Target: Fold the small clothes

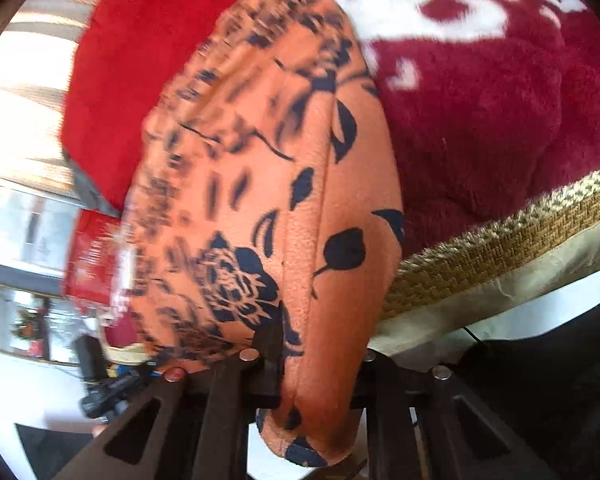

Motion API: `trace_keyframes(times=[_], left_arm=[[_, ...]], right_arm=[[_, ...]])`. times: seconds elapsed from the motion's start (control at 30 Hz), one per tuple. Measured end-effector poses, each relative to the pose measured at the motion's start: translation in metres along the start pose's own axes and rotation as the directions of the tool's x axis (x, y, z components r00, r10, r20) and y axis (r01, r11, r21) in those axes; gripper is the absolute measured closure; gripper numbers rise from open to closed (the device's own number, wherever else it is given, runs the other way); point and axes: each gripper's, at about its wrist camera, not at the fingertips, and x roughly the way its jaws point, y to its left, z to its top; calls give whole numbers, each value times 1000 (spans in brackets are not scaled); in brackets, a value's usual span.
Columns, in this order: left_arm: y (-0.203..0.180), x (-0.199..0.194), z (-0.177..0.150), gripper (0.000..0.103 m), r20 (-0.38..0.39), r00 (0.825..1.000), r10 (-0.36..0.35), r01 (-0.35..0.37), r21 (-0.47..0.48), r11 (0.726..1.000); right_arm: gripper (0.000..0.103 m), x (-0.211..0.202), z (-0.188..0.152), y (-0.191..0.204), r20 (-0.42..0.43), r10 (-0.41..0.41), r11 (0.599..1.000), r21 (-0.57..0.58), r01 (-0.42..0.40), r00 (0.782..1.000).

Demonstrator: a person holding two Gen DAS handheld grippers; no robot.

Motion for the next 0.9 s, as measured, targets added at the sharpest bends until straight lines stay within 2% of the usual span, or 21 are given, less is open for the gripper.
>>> trace_keyframes(times=[0.03, 0.07, 0.1, 0.13, 0.2, 0.23, 0.27, 0.3, 0.4, 0.5, 0.57, 0.7, 0.9], left_arm=[[5, 1, 3, 60, -15, 1000, 4, -4, -31, 1000], [12, 4, 8, 29, -31, 999, 13, -15, -60, 998], [17, 6, 9, 23, -35, 999, 26, -30, -94, 995], [21, 6, 10, 23, -17, 999, 29, -31, -121, 992], [25, 10, 11, 24, -21, 1000, 6, -9, -136, 991], [26, 11, 11, 43, -18, 1000, -6, 3, -138, 990], [28, 11, 10, 82, -17, 1000, -16, 14, -133, 991], [28, 14, 7, 95, -31, 999, -25, 21, -116, 993], [17, 11, 4, 96, -11, 999, -36, 35, -71, 997], [1, -13, 13, 96, 46, 988, -145, 146, -12, 989], [-7, -35, 25, 96, 91, 977, -193, 190, 33, 981], [-18, -78, 71, 96, 189, 938, -290, 278, 85, 957], [-31, -119, 153, 96, 330, 887, -323, 302, 115, 946]], right_arm=[[87, -5, 1, 1, 14, 30, 1000, -9, -30, 999], [87, -8, 2, 4, 19, 39, 999, -13, -39, 999], [87, -11, 3, 4, 22, 46, 999, -18, -45, 999], [87, -11, 3, 6, 23, 45, 999, -29, -44, 999], [87, -9, 3, 8, 22, 35, 999, -41, -34, 999], [87, -8, 2, 9, 21, 32, 999, -40, -32, 999], [87, -7, 4, 10, 21, 36, 999, -40, -35, 999], [87, -10, 6, 12, 27, 45, 998, -40, -44, 999], [88, -29, 11, 20, 64, 134, 990, -57, -130, 989], [88, -54, 20, 39, 127, 203, 975, -117, -189, 971], [88, -68, 27, 49, 159, 224, 968, -151, -200, 962], [88, -96, 56, 74, 242, 279, 950, -213, -230, 929], [88, -99, 121, 108, 344, 322, 937, -248, -245, 882]])
